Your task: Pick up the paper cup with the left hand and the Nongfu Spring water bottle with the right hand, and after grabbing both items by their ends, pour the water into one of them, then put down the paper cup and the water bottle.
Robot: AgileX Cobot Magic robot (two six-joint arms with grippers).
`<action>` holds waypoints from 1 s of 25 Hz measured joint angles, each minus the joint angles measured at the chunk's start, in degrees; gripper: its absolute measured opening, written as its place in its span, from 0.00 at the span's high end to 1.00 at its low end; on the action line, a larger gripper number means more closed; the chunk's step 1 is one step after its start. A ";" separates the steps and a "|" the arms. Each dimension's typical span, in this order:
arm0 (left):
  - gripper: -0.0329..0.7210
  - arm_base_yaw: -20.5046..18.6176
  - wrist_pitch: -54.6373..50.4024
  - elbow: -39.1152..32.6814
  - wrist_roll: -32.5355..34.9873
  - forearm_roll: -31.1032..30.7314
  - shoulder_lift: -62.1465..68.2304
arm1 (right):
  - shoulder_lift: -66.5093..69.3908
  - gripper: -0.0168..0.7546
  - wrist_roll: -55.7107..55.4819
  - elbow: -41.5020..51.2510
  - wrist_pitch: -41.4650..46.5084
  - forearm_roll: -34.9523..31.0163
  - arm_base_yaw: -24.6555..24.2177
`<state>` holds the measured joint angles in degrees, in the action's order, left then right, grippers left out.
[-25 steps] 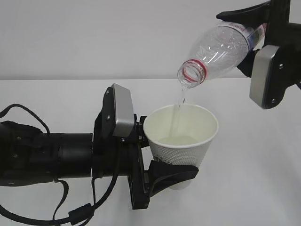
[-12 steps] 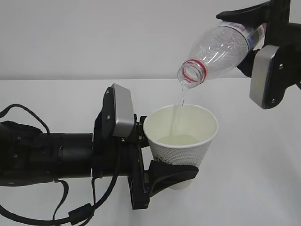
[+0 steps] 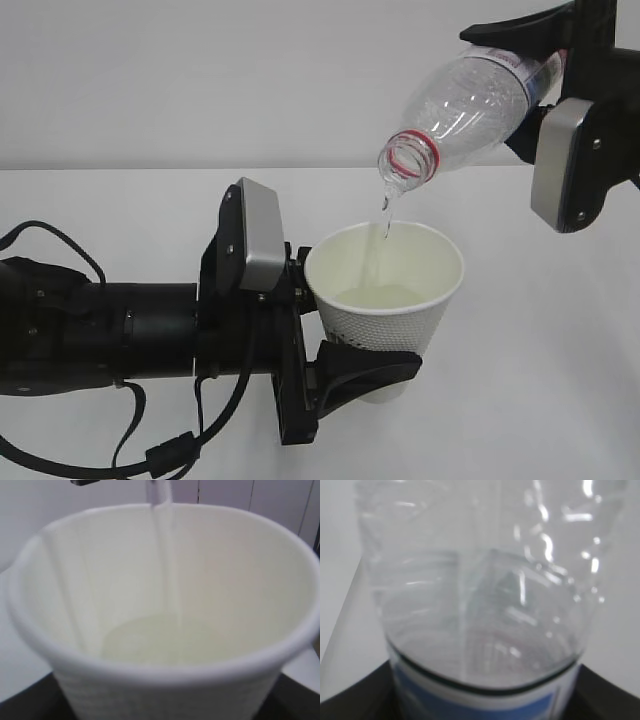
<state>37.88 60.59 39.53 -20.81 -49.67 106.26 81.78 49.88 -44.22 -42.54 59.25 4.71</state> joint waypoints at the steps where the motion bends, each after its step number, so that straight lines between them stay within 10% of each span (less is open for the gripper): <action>1: 0.25 0.00 0.00 0.00 0.00 0.00 0.00 | 0.00 0.36 0.00 0.00 0.00 0.00 0.00; 25: 0.25 0.00 0.00 0.00 0.00 0.00 0.00 | 0.00 0.36 0.09 0.00 0.00 0.00 0.00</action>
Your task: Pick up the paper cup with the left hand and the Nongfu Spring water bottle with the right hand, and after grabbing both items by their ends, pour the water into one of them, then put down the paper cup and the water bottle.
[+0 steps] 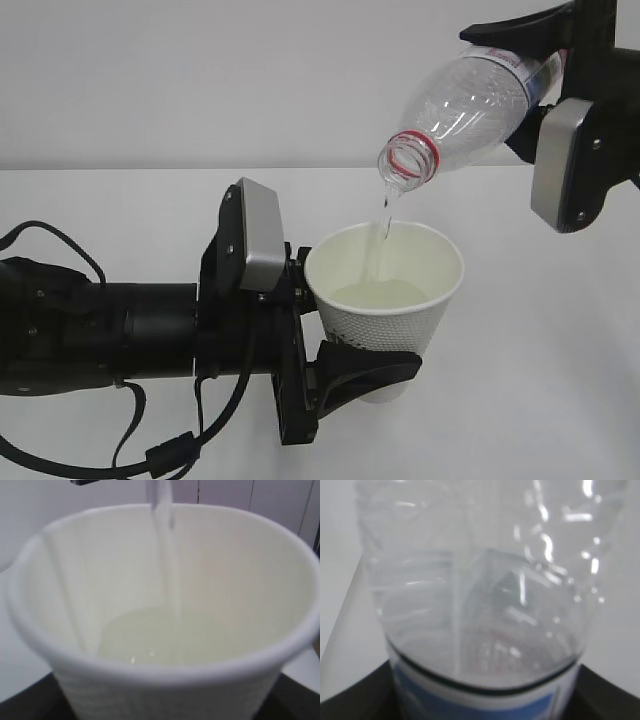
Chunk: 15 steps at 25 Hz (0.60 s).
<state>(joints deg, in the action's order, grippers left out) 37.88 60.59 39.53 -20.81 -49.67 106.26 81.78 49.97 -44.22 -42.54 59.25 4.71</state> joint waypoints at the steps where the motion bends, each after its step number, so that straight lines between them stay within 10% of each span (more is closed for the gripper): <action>1: 0.25 0.00 0.00 0.00 0.00 0.00 0.00 | 0.00 0.36 0.02 0.00 0.00 0.00 0.00; 15: 0.25 0.00 0.00 0.00 0.00 0.00 0.00 | 0.00 0.36 0.23 0.00 0.00 -0.09 0.00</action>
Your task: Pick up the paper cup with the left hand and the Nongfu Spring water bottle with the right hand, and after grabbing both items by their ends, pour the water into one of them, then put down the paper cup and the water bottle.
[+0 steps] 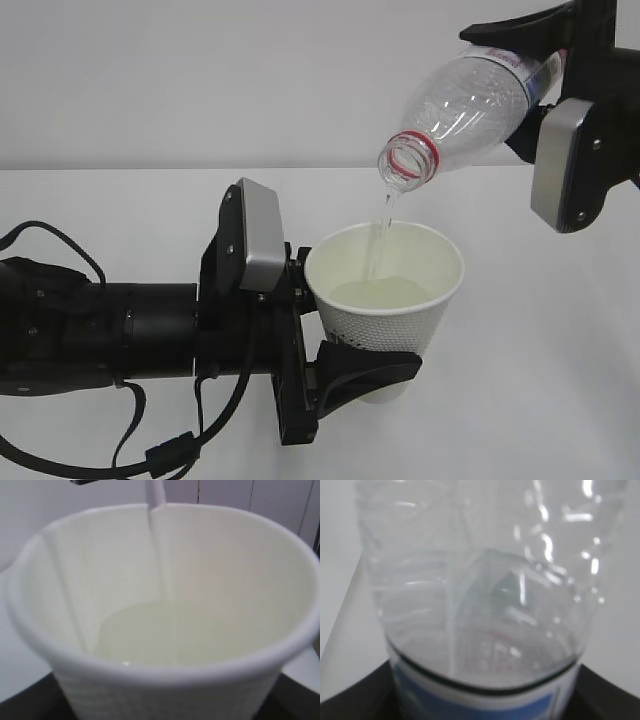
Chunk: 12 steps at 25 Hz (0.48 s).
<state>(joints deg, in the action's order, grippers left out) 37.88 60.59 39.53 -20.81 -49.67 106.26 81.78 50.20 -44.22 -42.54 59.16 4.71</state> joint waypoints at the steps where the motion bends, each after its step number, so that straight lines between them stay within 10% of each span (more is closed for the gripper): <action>1: 0.25 0.00 0.00 0.00 0.00 0.00 0.00 | 0.00 0.36 0.00 0.00 -0.06 0.00 0.00; 12: 0.25 0.00 0.00 0.00 0.00 0.00 0.00 | 0.00 0.36 0.10 0.00 -0.06 0.00 0.00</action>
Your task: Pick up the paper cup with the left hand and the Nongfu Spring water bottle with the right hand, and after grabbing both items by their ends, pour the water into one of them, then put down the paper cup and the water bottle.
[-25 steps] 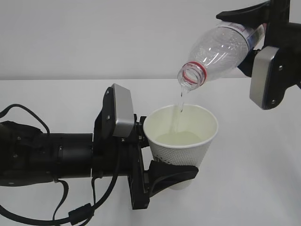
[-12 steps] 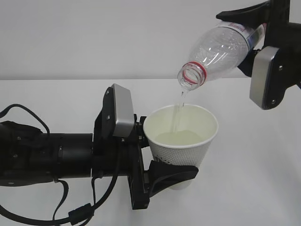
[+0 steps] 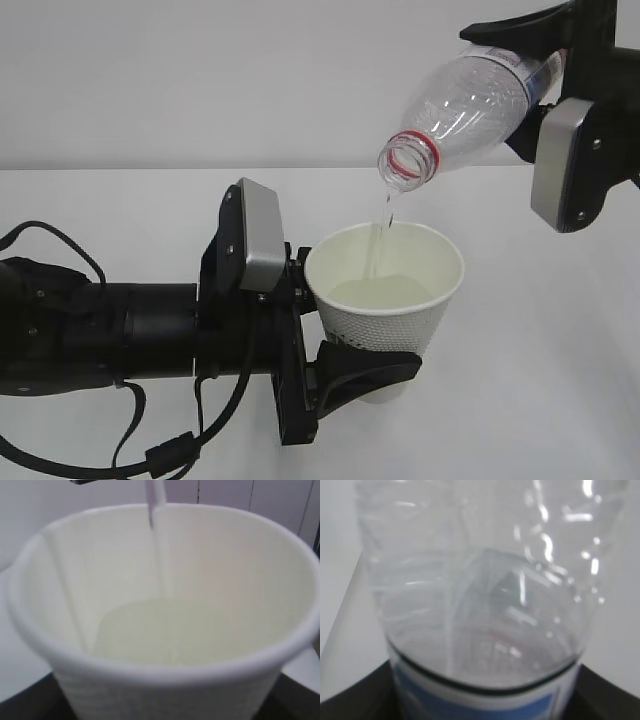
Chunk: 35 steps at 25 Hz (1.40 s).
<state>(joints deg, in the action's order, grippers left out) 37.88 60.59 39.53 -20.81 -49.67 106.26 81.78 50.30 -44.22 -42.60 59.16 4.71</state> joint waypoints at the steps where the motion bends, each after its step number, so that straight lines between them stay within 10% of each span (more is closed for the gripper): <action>1: 0.25 0.00 0.00 0.00 0.00 0.00 0.00 | 0.00 0.36 0.00 0.00 -0.08 -0.02 0.00; 35: 0.25 0.00 0.00 0.00 0.00 0.00 0.00 | 0.00 0.36 0.91 0.00 -0.22 -1.28 0.00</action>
<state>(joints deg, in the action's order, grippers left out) 37.88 60.59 39.53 -20.81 -49.67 106.26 81.78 51.21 -44.22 -42.82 57.88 4.71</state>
